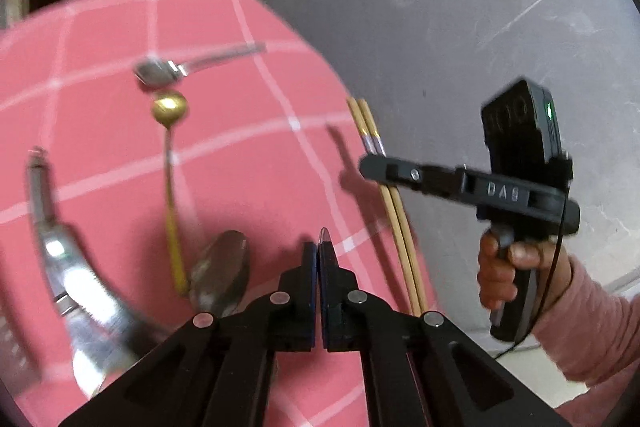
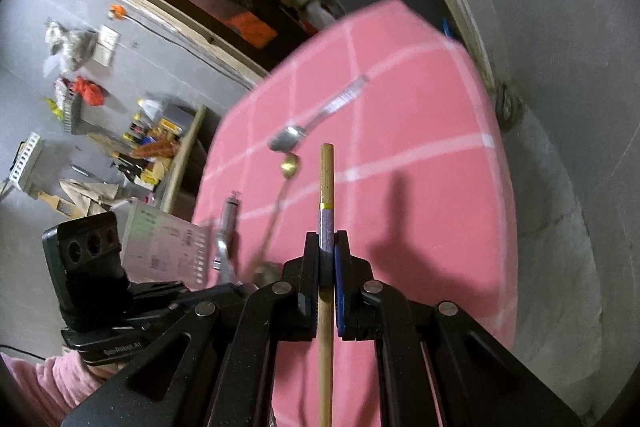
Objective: Organize utensils
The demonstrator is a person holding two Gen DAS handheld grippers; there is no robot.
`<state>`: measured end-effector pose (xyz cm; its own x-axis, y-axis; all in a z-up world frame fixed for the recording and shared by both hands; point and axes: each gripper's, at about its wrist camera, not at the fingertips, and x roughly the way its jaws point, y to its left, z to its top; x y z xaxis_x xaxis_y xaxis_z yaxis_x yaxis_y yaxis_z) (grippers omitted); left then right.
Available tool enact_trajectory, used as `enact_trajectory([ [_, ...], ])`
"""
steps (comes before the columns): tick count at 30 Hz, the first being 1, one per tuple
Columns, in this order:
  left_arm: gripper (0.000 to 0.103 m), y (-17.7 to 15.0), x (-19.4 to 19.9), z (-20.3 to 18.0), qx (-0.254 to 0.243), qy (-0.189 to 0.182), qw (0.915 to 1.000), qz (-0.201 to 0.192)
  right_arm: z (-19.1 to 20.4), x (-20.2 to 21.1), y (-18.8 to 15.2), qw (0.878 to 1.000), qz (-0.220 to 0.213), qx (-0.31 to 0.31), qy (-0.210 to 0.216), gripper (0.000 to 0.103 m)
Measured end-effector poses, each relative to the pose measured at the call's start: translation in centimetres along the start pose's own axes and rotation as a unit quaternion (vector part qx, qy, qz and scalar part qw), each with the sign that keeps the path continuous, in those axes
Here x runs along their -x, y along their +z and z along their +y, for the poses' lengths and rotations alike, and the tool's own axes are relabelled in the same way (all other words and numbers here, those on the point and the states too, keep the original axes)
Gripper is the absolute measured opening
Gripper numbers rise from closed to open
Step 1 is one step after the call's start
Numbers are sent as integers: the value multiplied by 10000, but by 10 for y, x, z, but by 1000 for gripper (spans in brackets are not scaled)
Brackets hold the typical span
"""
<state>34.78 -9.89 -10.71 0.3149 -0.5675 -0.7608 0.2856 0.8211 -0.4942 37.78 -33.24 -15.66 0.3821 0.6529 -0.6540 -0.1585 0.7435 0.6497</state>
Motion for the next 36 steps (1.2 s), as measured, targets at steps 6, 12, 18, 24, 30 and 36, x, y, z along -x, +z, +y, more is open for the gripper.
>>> enact_trajectory([
  [6, 2, -8, 72, -14, -65, 747, 9919, -1023, 63, 41, 2, 9934, -965, 607, 110, 6],
  [12, 2, -6, 155, -15, -108, 1215, 9746, -1878, 131, 63, 19, 9750, -1784, 1183, 588, 6],
  [18, 2, -4, 224, -4, -64, 1627, 9559, -2443, 213, 70, 36, 9466, -2506, 1598, 1246, 6],
  [24, 2, 0, 294, 21, -50, 2259, 9256, -3036, 279, 55, 43, 9191, -2986, 1886, 1746, 6],
  [30, 2, 0, 330, 38, -116, 2925, 8945, -3379, 314, 10, 41, 9138, -3014, 1986, 1861, 6],
  [36, 2, -6, 318, 59, -357, 3445, 8728, -3438, 317, -43, 28, 9244, -2802, 1981, 1665, 6],
])
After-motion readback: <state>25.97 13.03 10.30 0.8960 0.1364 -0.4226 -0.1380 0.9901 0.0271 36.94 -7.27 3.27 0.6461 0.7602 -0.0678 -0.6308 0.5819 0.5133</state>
